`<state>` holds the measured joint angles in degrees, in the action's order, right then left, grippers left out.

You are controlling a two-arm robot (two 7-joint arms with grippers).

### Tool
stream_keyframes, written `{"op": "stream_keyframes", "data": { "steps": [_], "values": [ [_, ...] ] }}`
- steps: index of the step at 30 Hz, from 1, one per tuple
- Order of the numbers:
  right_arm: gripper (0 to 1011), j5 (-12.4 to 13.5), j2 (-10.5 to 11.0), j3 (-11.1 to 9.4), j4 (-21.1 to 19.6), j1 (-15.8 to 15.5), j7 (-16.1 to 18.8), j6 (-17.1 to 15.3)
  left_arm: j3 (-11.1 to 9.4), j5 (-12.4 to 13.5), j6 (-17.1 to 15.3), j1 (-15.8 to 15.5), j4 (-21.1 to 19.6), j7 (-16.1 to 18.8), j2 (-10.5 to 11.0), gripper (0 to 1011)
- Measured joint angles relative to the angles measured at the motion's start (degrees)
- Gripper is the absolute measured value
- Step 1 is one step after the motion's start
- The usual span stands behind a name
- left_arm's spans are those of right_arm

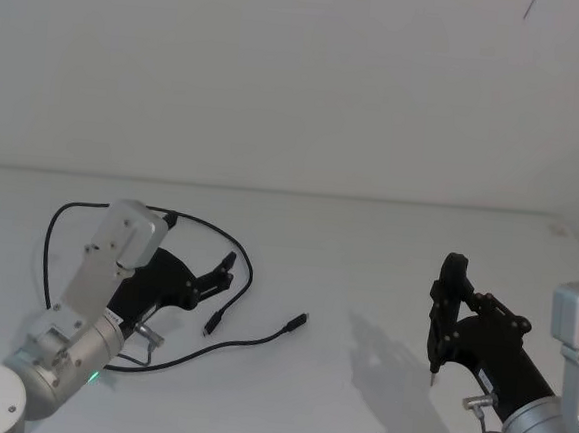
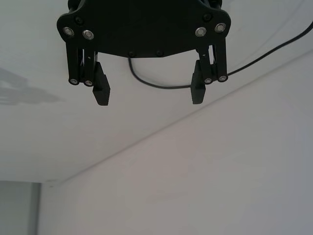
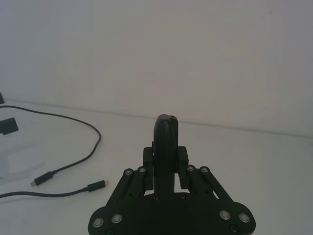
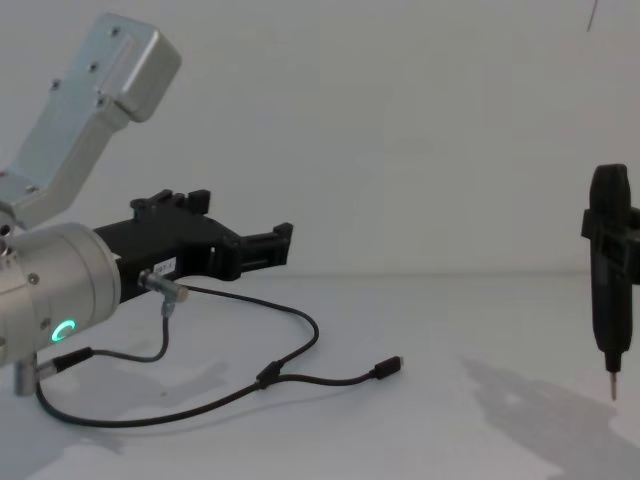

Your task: Pick up the data cable with the one hand.

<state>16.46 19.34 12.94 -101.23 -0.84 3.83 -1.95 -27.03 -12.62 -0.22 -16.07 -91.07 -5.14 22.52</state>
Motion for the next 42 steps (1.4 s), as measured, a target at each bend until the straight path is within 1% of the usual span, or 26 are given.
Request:
{"op": "stream_keyframes", "data": {
  "steps": [1,3,7,11,36,42],
  "values": [
    [279,0.00,0.00,0.00,0.00,0.00,0.00,0.00,0.00,0.00,0.00,0.00,0.00,0.00,0.00,1000],
    [279,0.00,0.00,0.00,0.00,0.00,-0.01,0.00,0.47,0.49,-0.26,1.08,-0.95,1.98,-0.29,1000],
    [279,0.00,0.00,0.00,0.00,0.00,0.00,0.00,0.84,0.89,-0.48,1.99,-1.72,3.61,-0.54,1001],
    [279,0.00,0.00,0.00,0.00,0.00,0.00,0.00,1.01,1.08,-0.60,2.40,-2.07,4.37,-0.64,1001],
    [279,0.01,0.00,0.00,0.00,0.00,0.00,0.00,1.03,1.14,-0.61,2.51,-2.14,4.50,-0.63,1001],
    [279,0.00,0.00,0.00,0.00,0.00,0.00,0.00,1.20,0.89,-0.36,2.58,-2.14,3.79,-0.47,1001]
  ]
}}
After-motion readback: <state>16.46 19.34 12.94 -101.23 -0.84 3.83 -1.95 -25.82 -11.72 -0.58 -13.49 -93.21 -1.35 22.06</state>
